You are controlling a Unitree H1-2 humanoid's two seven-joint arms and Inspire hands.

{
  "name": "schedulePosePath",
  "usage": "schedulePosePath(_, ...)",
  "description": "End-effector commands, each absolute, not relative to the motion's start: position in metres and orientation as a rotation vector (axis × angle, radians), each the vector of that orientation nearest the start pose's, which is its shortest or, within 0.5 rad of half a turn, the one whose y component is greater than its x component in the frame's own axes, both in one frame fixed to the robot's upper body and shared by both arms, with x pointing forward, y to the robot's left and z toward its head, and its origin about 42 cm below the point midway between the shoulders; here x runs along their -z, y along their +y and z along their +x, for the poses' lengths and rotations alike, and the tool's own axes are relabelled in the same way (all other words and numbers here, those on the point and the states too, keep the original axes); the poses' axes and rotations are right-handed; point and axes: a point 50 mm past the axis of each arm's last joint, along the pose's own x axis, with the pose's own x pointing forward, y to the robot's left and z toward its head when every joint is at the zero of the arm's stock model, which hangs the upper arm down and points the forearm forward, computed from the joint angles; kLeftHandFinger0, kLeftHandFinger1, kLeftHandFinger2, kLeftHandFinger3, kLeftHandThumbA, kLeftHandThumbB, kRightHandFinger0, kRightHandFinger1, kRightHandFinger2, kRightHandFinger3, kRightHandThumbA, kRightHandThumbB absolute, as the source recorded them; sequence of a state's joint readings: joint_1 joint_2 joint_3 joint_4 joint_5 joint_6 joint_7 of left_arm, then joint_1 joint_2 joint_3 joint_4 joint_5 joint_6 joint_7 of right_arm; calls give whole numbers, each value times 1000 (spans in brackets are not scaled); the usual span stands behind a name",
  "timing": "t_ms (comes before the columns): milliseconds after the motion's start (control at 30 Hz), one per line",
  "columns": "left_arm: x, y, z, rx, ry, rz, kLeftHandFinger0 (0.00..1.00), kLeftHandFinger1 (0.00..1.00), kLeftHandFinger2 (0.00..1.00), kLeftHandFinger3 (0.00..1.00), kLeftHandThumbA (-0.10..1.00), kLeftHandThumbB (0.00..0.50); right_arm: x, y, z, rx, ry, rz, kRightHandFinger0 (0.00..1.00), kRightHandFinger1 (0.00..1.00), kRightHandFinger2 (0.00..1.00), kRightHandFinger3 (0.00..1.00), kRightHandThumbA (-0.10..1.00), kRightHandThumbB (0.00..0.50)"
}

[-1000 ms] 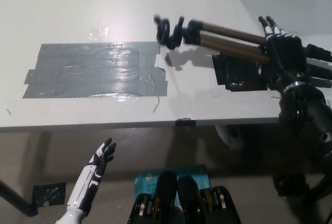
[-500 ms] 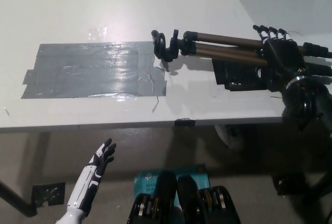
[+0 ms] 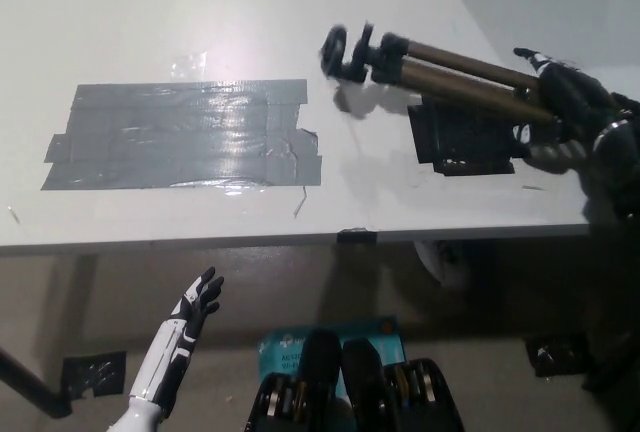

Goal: A person hands a tripod to the robot which it grabs with its right hand and places in the middle of the table in front of it

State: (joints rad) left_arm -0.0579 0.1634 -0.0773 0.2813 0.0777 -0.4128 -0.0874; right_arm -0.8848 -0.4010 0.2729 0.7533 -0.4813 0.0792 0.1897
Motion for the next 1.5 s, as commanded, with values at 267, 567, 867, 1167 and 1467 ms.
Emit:
schedulePosePath(267,-91,244,316,273,-267,291,1000,1000,1000,1000,1000,289,-571,-308,477,-851,-332,-392,1000,1000,1000,1000,685,500)
schedulePosePath(567,-95,243,322,273,-277,283,1000,1000,1000,1000,1000,278,-580,-310,463,-829,-448,-311,1000,1000,1000,1000,678,500)
schedulePosePath(867,-99,241,328,272,-296,280,1000,1000,1000,1000,1000,274,-582,-302,338,-510,-956,-437,1000,1000,1000,1000,952,500)
schedulePosePath(1167,-97,241,328,269,-290,282,1000,1000,1000,1000,1000,268,-508,-291,249,-213,-1251,-461,1000,1000,1000,1000,1000,484)
schedulePosePath(1467,-82,242,314,271,-256,276,1000,1000,1000,1000,1000,256,-384,-239,223,-174,-1182,-257,1000,1000,1000,1000,1000,448)
